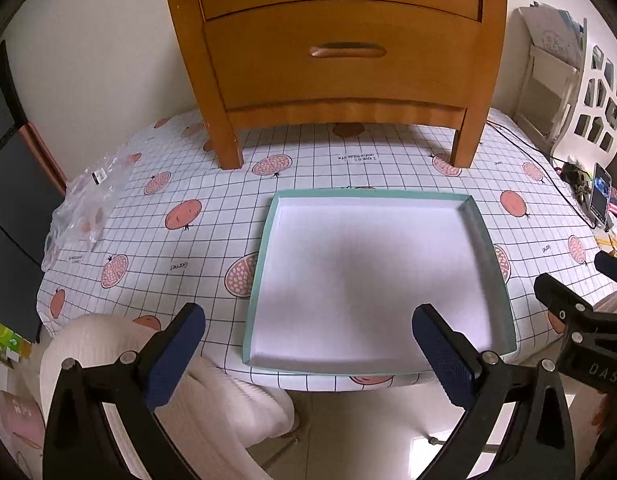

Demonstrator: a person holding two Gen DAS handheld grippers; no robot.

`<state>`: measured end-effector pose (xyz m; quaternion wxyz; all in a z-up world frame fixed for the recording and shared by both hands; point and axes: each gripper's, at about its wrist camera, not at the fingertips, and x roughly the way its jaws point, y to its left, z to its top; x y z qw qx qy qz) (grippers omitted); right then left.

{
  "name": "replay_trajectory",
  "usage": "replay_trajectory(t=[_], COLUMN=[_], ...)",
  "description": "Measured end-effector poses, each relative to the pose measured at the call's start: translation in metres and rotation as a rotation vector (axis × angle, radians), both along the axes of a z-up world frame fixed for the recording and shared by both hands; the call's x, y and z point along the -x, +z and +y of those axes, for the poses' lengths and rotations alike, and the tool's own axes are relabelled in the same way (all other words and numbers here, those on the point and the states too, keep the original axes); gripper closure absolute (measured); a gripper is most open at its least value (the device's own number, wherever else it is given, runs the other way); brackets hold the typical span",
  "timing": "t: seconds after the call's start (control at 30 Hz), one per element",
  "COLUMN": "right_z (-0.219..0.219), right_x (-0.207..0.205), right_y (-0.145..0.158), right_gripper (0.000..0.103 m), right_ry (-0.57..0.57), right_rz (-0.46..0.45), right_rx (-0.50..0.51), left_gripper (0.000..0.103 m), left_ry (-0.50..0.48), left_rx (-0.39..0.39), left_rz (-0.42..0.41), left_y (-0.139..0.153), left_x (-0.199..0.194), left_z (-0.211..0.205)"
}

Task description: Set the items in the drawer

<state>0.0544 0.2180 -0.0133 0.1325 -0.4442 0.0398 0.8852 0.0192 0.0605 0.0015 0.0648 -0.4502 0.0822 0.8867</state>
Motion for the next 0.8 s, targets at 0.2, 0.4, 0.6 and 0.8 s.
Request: replay_trajectory(t=[0.2, 0.4, 0.6, 0.8], right_z=[-0.005, -0.003, -0.002, -0.004], right_x=[-0.005, -0.008, -0.010, -0.012], right_y=[-0.005, -0.005, -0.005, -0.003], right_gripper=[0.000, 0.000, 0.000, 0.000], right_ry=[0.003, -0.008, -0.016, -0.011], right_rz=[-0.009, -0.009, -0.010, -0.005], right_rx=[-0.007, -0.007, -0.007, -0.013], left_gripper=[0.000, 0.000, 0.000, 0.000], left_ry=[-0.017, -0.038, -0.044, -0.042], left_rx=[0.007, 0.015, 0.017, 0.010], left_rz=[0.009, 0.017, 0.020, 0.017], left_y=[0.001, 0.003, 0.004, 0.004], left_x=[-0.003, -0.006, -0.008, -0.008], left_z=[0.002, 0.006, 0.007, 0.005])
